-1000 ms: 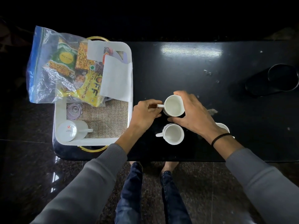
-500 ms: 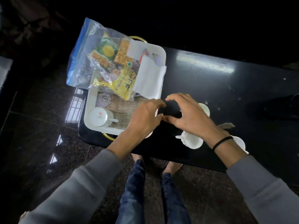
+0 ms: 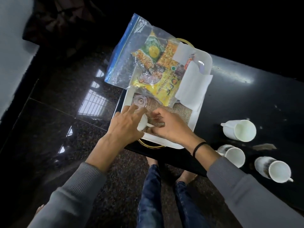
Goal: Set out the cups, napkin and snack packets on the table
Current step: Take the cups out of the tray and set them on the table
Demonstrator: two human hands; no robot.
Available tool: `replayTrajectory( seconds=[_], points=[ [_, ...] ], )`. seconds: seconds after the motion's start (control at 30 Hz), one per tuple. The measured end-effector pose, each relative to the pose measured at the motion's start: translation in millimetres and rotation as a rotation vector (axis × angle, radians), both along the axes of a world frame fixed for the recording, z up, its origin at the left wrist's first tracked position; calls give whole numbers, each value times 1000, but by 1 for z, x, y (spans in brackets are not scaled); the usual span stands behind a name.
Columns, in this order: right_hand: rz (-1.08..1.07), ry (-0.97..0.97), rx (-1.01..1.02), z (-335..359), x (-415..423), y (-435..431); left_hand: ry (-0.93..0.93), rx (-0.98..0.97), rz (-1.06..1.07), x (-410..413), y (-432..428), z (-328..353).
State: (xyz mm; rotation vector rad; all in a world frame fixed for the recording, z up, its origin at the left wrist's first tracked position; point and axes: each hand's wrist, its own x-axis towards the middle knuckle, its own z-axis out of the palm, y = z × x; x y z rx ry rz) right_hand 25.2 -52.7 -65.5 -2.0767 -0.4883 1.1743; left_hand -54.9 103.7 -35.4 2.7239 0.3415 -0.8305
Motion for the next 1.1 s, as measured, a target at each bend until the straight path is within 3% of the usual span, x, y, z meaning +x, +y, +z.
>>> replayTrajectory(
  seconds=[0.2,0.33,0.43,0.6,0.77,0.87,0.97,1.1],
  points=[
    [-100,117,24,-5,-4,6,-156,-57,49,-2,1,-3],
    [-239,204,98,1,4,-11,-340,-321,347,-3,1,7],
    [-464,376,224,12,14,-34,-351,-554,573,6,-3,21],
    [-664,553,403,42,25,-74,-435,-665,661,30,-51,39],
    [-849,452,376,74,32,-114,-540,-604,381,53,-126,49],
    [-923,321,317,84,35,-149,-527,-688,222,65,-170,54],
    [-1023,254,288,88,38,-200,-395,-855,194,80,-208,60],
    [-1072,148,245,87,46,-261,-132,-1103,334,104,-240,58]
  ],
)
